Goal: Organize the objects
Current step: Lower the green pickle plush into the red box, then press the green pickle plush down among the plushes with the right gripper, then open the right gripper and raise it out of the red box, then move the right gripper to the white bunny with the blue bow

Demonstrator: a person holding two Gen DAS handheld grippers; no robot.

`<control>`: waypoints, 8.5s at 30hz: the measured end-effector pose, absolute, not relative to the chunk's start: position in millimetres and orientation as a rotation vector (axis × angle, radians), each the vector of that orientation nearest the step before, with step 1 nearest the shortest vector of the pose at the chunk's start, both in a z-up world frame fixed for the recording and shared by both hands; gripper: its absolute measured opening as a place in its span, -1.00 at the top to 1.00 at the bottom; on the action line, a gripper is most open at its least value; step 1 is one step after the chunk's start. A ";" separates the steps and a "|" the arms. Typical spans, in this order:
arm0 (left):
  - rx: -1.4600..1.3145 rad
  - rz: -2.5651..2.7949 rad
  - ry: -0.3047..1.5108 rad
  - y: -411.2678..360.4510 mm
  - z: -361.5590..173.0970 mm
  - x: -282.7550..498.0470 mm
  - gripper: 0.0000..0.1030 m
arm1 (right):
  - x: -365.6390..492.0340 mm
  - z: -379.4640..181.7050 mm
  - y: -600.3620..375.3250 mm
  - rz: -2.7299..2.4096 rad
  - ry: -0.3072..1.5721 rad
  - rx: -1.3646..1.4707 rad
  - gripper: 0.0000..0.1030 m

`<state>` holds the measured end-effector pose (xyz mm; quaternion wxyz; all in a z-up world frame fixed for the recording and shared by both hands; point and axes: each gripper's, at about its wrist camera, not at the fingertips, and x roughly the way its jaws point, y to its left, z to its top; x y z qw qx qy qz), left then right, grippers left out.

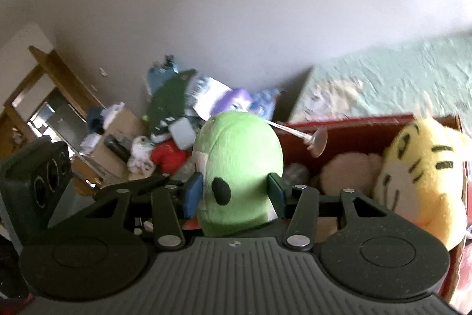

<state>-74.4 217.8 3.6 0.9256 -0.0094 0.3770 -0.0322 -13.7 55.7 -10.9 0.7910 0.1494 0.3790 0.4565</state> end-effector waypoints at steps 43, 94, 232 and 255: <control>-0.060 -0.065 1.027 227.1 -54.5 -26.8 -0.59 | 15.3 -63.6 60.6 0.802 1.011 0.397 0.05; 0.065 -0.053 1.036 215.9 -53.9 -23.9 -0.59 | -3.4 -55.1 21.2 0.738 0.922 0.423 0.31; -0.022 0.275 1.112 17.0 -39.7 -87.7 -0.82 | -39.8 -49.4 -140.5 0.750 0.951 0.187 0.22; 0.053 0.178 1.154 -51.1 -76.8 -61.5 -0.78 | -9.2 -89.1 -200.1 0.709 1.057 0.251 0.22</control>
